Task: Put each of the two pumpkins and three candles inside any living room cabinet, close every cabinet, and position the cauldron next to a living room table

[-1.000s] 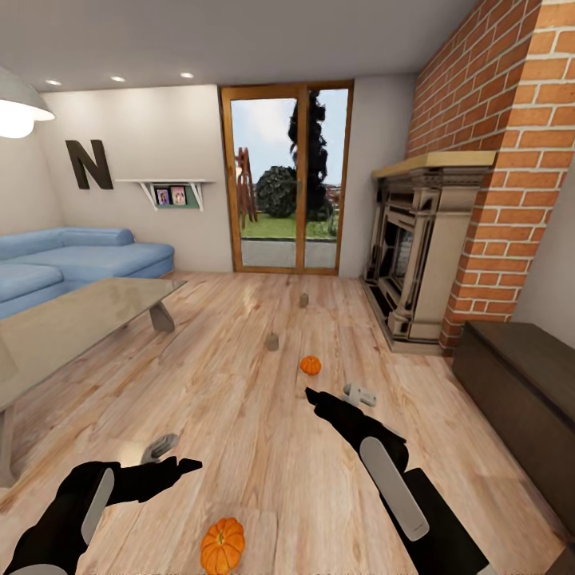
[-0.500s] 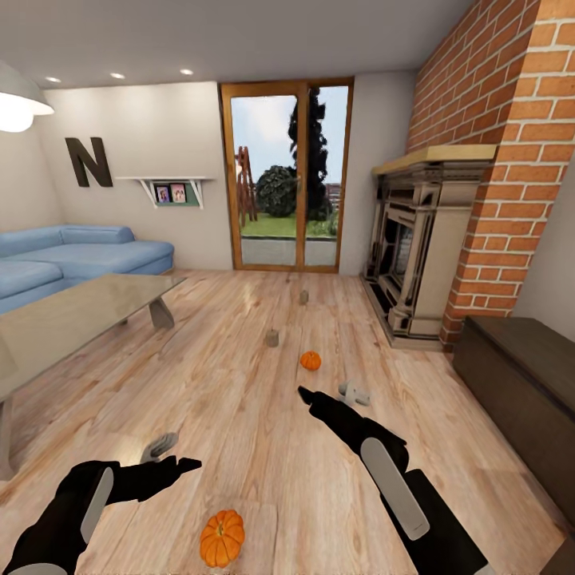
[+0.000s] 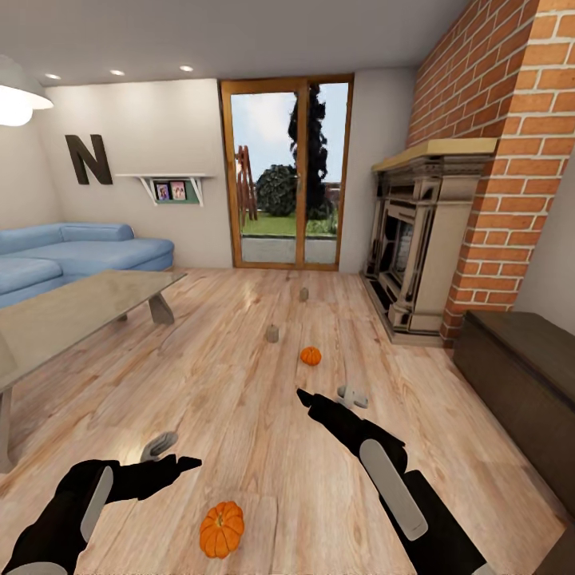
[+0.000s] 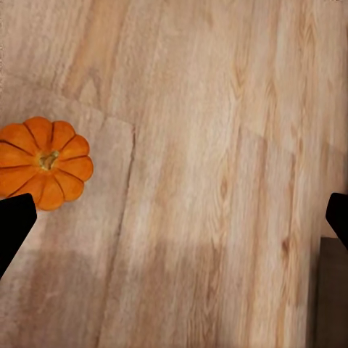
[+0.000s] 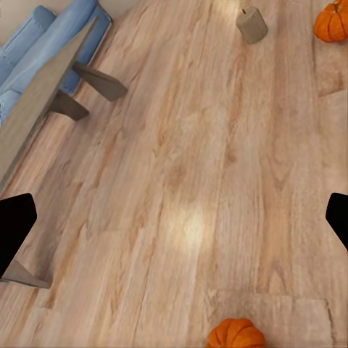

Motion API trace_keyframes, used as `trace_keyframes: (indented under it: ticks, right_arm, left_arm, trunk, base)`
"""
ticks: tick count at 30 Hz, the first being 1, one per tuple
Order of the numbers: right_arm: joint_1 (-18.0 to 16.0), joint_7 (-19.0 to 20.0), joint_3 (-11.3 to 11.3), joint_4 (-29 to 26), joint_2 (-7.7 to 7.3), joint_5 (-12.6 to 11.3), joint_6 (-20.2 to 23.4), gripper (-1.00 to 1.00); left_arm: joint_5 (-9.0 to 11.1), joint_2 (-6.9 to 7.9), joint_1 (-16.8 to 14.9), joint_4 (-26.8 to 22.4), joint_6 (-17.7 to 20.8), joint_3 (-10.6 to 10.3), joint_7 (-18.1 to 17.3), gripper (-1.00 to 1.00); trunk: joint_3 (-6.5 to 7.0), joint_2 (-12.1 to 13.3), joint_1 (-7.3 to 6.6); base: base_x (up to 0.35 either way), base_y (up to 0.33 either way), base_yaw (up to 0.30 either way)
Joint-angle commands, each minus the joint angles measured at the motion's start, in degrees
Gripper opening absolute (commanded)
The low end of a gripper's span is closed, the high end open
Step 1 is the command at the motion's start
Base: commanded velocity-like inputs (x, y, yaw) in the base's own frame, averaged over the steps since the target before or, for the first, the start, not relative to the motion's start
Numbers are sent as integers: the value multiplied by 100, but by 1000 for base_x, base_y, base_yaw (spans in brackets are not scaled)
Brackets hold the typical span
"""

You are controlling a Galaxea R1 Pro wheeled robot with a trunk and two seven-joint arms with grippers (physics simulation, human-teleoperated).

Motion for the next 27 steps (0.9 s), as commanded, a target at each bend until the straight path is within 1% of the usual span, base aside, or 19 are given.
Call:
trace_keyframes:
  ticks: [1,5,8,11,14,19,20,21,22,24,25,27]
  right_arm:
    - [0,4,2,-7,-5,0,2,100]
    - [-2,14,6,-46,-38,0,5,100]
    - [-1,21,7,-39,-35,1,0,100]
    - [0,21,8,-14,-13,-1,-8,100]
    - [0,21,8,6,6,-5,-21,100]
    - [-1,18,15,10,10,-1,-24,100]
    - [0,17,12,6,7,0,-25,100]
    - [0,17,11,5,6,0,-25,100]
    - [0,17,9,4,4,0,-25,100]
    - [0,17,8,3,3,0,-25,100]
    - [0,17,8,2,3,0,-25,100]
    - [0,14,6,-9,1,4,-25,100]
  left_arm:
    - [2,-1,0,0,1,12,2,100]
    - [0,-17,-1,0,1,80,17,100]
    - [4,-13,-1,0,1,102,25,100]
    - [6,-6,-1,0,6,168,27,100]
    - [7,-8,-2,0,22,360,26,100]
    - [14,-13,-2,18,52,556,21,100]
    - [15,-17,-1,60,55,676,22,100]
    - [15,-17,-1,95,55,728,23,100]
    - [16,-16,-1,272,58,916,20,100]
    - [16,-13,-1,505,52,1174,21,100]
    - [16,-13,-1,553,42,1234,24,100]
    - [16,-12,-1,725,16,1437,37,100]
  trunk:
    - [-18,-42,23]
    - [-90,-202,110]
    - [-144,-322,176]
    - [-211,-326,184]
    - [-277,-330,192]
    - [-388,-337,205]
    - [-410,-338,207]
    - [-432,-340,210]
    - [-454,-341,212]
    - [-499,-344,218]
    - [-521,-345,220]
    - [-565,-348,225]
  base:
    - [0,0,0]
    - [0,0,0]
    - [0,0,0]
    - [0,0,0]
    - [0,0,0]
    - [0,0,0]
    - [0,0,0]
    - [0,0,0]
    - [0,0,0]
    - [0,0,0]
    - [0,0,0]
    - [0,0,0]
